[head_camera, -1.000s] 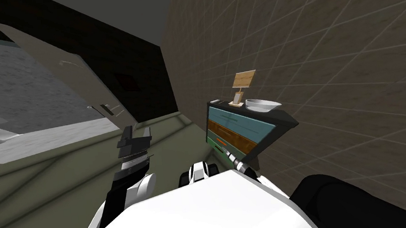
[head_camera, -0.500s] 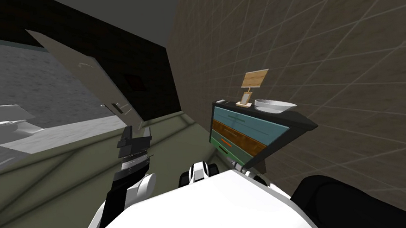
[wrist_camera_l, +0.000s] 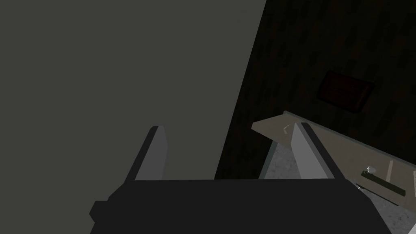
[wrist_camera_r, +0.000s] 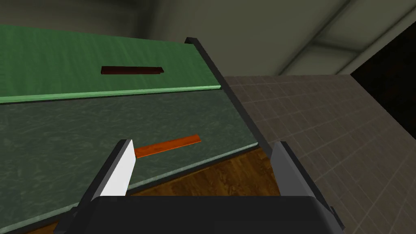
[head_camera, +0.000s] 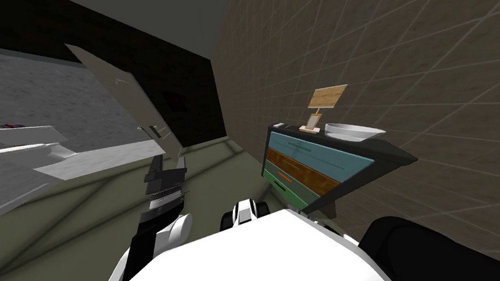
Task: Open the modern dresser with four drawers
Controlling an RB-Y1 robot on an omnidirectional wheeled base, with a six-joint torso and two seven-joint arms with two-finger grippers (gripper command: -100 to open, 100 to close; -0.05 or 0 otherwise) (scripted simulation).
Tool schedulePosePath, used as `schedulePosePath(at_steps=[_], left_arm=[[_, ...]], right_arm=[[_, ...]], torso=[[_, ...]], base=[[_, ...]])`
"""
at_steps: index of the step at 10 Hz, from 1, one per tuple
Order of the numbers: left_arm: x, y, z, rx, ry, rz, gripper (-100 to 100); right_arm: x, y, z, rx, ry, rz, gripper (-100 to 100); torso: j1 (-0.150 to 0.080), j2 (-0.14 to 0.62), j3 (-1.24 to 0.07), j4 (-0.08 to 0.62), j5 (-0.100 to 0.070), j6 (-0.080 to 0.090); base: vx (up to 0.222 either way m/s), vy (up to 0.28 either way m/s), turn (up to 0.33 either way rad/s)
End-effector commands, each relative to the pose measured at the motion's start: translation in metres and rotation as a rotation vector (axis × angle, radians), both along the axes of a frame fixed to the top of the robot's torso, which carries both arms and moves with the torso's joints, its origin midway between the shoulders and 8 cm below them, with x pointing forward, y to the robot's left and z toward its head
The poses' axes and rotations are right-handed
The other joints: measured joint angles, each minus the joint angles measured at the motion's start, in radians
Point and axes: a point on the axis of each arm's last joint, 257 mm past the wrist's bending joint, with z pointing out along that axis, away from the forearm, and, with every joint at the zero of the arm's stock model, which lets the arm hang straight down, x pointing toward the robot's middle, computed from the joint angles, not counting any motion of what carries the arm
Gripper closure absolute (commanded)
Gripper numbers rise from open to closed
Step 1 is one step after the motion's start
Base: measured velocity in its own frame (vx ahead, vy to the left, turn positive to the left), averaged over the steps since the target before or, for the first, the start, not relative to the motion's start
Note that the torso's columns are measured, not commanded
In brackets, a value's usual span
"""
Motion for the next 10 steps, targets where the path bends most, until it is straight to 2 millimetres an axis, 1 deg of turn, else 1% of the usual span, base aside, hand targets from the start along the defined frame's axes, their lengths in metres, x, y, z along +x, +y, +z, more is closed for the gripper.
schedulePosePath(at_steps=[1,2,3,4,5,6,7,8,9,10], left_arm=[[0.0,0.0,0.0,0.0,0.0,0.0,0],[0.0,0.0,0.0,0.0,0.0,0.0,0],[0.0,0.0,0.0,0.0,0.0,0.0,0],[0.0,0.0,0.0,0.0,0.0,0.0,0],[0.0,0.0,0.0,0.0,0.0,0.0,0],[0.0,0.0,0.0,0.0,0.0,0.0,0],[0.0,0.0,0.0,0.0,0.0,0.0,0],[0.0,0.0,0.0,0.0,0.0,0.0,0],[0.0,0.0,0.0,0.0,0.0,0.0,0],[0.0,0.0,0.0,0.0,0.0,0.0,0]], right_arm=[[-0.035,-0.03,-0.015,-0.074,0.099,0.01,-100],[-0.065,-0.055,-0.025,-0.134,0.183,0.01,-100],[-0.066,-0.061,-0.024,-0.15,0.192,0.016,-100],[-0.094,-0.085,-0.029,-0.205,0.264,0.021,-100],[-0.096,-0.093,-0.028,-0.226,0.278,0.022,-100],[-0.096,-0.094,-0.028,-0.229,0.279,0.022,-100],[-0.123,-0.123,-0.029,-0.294,0.352,0.022,-100],[-0.123,-0.129,-0.026,-0.311,0.36,0.026,-100],[-0.147,-0.16,-0.023,-0.38,0.429,0.025,-100],[-0.147,-0.166,-0.02,-0.395,0.435,0.029,-100]], torso=[[0.003,-0.001,-0.001,-0.001,0.001,-0.001],[0.003,-0.001,-0.001,0.0,0.001,0.0],[0.005,0.0,0.0,0.0,0.001,0.0],[0.004,0.0,0.0,0.0,0.002,0.0],[0.006,0.0,0.0,0.0,0.001,0.0],[0.003,0.0,0.0,0.0,0.001,0.0],[-0.001,0.001,0.0,0.0,0.0,0.0],[0.002,0.0,0.0,0.0,0.0,-0.001],[0.003,0.0,0.0,0.0,0.001,0.0],[0.006,-0.001,-0.001,0.0,0.002,0.0]], base=[[0.033,0.079,0.066],[0.023,0.108,0.119],[0.025,0.102,0.082],[0.029,0.138,0.162],[0.023,0.113,0.094],[0.011,0.039,-0.009],[0.025,0.067,0.188],[0.028,0.067,0.092],[0.034,0.112,0.139],[0.023,0.101,0.086]])
